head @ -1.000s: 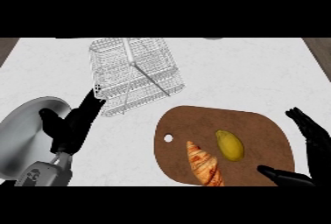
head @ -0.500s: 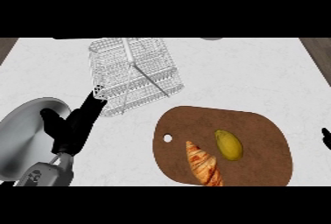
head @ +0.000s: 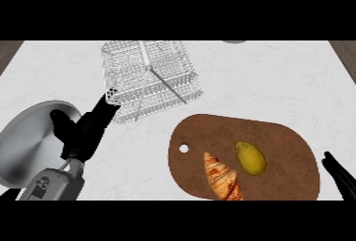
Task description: Pick the lemon from the cutting board and place it in the tiered basket
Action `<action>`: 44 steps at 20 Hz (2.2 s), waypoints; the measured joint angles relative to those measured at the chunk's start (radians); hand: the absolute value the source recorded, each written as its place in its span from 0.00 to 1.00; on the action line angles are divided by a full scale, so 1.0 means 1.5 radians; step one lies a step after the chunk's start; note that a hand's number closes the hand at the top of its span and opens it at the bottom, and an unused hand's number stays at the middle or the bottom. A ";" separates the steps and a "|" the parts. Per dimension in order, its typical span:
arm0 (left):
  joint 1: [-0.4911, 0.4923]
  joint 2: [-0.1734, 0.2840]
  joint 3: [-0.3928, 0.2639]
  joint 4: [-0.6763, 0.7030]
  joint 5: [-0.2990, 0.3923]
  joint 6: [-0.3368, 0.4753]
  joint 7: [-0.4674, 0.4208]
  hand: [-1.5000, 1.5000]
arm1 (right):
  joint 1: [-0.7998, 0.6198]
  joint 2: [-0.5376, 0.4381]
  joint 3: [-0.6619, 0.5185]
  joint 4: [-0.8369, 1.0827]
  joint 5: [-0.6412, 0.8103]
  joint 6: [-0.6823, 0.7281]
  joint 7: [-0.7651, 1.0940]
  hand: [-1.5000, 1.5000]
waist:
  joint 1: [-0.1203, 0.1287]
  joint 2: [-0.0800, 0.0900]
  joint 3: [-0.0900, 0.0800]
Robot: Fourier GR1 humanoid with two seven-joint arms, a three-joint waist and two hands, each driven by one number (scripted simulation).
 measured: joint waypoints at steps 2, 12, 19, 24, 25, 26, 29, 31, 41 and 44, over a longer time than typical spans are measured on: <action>0.001 0.000 -0.002 0.008 -0.005 -0.006 -0.006 0.50 | -0.024 0.003 0.031 0.004 0.016 0.003 0.054 0.00 | 0.004 0.000 0.000; 0.002 -0.013 0.005 0.013 -0.017 -0.012 -0.013 0.50 | -0.144 0.051 0.188 0.043 0.255 0.064 0.313 0.00 | 0.009 -0.001 0.002; 0.006 -0.028 0.022 0.013 -0.033 -0.026 -0.011 0.50 | -0.186 0.119 0.275 0.076 0.375 0.122 0.399 0.00 | 0.006 -0.002 0.004; -0.004 -0.040 0.045 0.030 -0.043 -0.047 -0.003 0.50 | -0.184 0.139 0.276 0.112 0.414 0.101 0.398 0.00 | 0.004 -0.002 0.004; 0.002 -0.042 0.045 0.021 -0.049 -0.047 0.001 0.50 | -0.188 0.146 0.275 0.121 0.421 0.098 0.398 0.00 | 0.004 -0.002 0.004; 0.011 -0.045 0.046 0.023 -0.050 -0.054 -0.010 0.50 | -0.193 0.152 0.273 0.133 0.428 0.090 0.397 0.00 | 0.004 -0.002 0.004; 0.018 -0.050 0.053 0.004 -0.061 -0.056 0.005 0.50 | -0.192 0.162 0.264 0.159 0.438 0.063 0.386 0.00 | 0.005 -0.001 0.004; 0.021 -0.050 0.064 0.006 -0.060 -0.069 0.005 0.50 | -0.196 0.164 0.246 0.180 0.430 0.048 0.370 0.00 | 0.005 -0.001 0.004; -0.008 -0.084 0.094 0.037 -0.094 -0.089 0.009 0.50 | -0.191 0.170 0.194 0.241 0.394 -0.008 0.292 0.00 | 0.004 -0.001 0.004; 0.016 -0.090 0.096 0.021 -0.102 -0.096 0.004 0.50 | -0.205 0.178 0.170 0.263 0.369 -0.010 0.270 0.00 | 0.004 -0.002 0.003</action>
